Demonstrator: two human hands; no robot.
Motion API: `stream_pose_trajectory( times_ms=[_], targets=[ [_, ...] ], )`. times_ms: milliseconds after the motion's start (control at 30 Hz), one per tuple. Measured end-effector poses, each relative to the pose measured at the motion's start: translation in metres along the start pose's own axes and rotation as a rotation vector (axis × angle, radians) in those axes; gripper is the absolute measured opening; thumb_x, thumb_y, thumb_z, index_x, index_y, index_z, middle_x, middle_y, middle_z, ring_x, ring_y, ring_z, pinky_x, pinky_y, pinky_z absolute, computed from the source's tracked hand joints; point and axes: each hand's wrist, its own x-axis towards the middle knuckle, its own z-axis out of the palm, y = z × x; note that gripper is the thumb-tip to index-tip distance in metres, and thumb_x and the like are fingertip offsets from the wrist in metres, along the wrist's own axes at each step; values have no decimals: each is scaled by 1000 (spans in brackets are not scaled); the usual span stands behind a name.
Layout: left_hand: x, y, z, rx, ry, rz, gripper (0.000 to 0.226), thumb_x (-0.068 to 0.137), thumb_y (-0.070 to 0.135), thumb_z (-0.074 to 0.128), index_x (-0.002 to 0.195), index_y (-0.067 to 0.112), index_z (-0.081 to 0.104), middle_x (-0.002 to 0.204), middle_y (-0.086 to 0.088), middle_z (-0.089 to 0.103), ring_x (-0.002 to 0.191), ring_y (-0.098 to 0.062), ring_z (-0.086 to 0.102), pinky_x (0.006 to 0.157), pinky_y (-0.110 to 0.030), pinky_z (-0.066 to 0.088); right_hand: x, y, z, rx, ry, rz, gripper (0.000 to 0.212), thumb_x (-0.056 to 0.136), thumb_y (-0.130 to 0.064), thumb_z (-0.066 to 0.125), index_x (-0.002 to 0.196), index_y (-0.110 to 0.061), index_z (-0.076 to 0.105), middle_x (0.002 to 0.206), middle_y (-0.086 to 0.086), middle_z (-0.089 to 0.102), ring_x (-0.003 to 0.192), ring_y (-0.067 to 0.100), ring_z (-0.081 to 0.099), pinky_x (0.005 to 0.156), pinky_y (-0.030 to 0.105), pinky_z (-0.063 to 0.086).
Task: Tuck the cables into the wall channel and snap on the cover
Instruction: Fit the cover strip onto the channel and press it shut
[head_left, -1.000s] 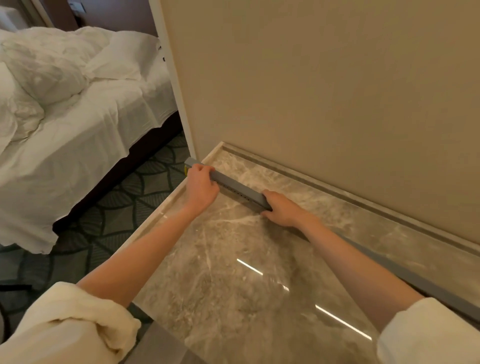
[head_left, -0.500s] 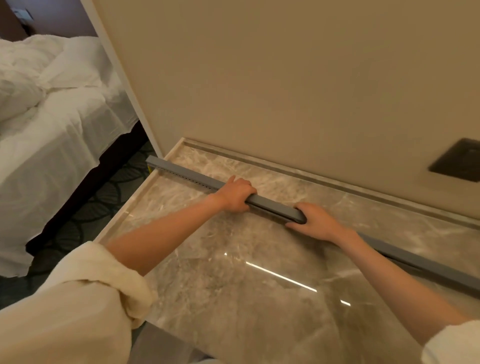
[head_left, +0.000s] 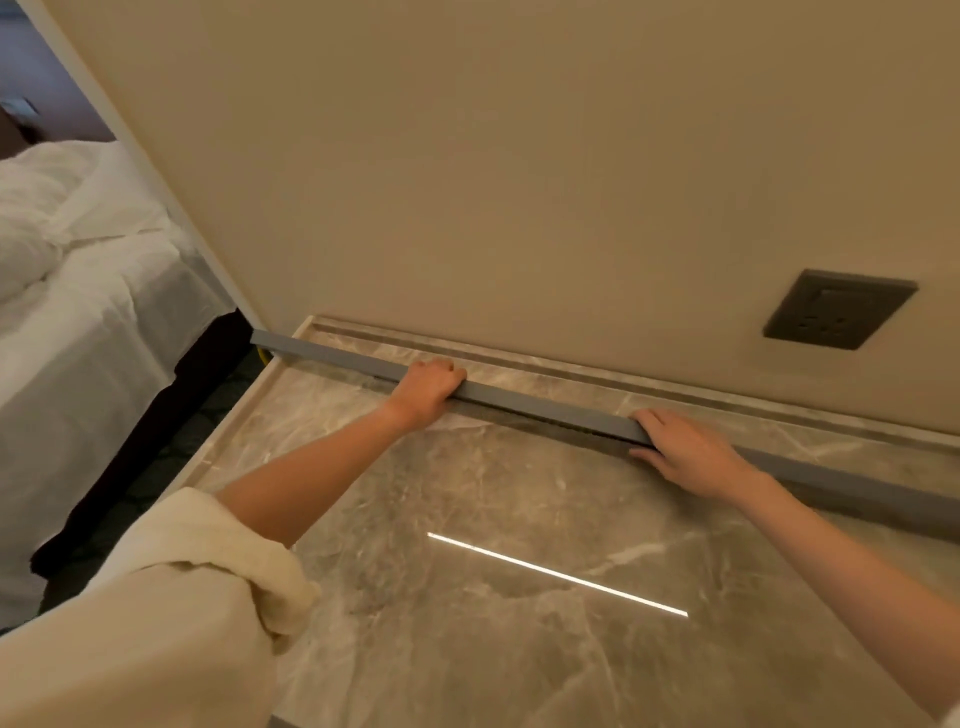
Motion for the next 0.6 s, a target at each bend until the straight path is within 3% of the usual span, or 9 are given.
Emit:
stream_pose_trajectory(
  times_ms=[100, 267, 467, 600],
  targets=[
    [18, 5, -7, 67, 43, -46, 19, 87, 14, 52, 105, 8, 54, 103, -16, 60, 99, -35, 54, 79, -41, 40, 8, 9, -4, -172, 129, 33, 39, 92, -25, 57, 128, -12, 45, 114, 9, 56, 100, 26, 55, 85, 35, 45],
    [43, 21, -15, 191, 41, -86, 21, 82, 9, 57, 102, 8, 53, 102, -15, 60, 97, -33, 55, 79, -40, 39, 9, 21, -6, -355, 142, 130, 52, 85, 2, 54, 135, -6, 40, 110, 16, 54, 96, 29, 52, 85, 37, 43],
    [54, 25, -2, 216, 182, -165, 25, 71, -7, 59, 89, 8, 51, 90, -13, 59, 82, -32, 54, 71, -38, 38, 22, 28, -8, -520, 222, 126, 61, 62, 19, 68, 120, 5, 56, 86, 25, 58, 74, 38, 56, 63, 43, 48],
    [54, 23, 7, 158, 202, -191, 28, 66, -9, 60, 89, 6, 54, 88, -14, 61, 81, -33, 54, 74, -39, 41, 31, 33, -1, -527, 265, 145, 61, 57, 22, 67, 115, 5, 58, 82, 25, 55, 70, 38, 54, 59, 42, 47]
  ],
)
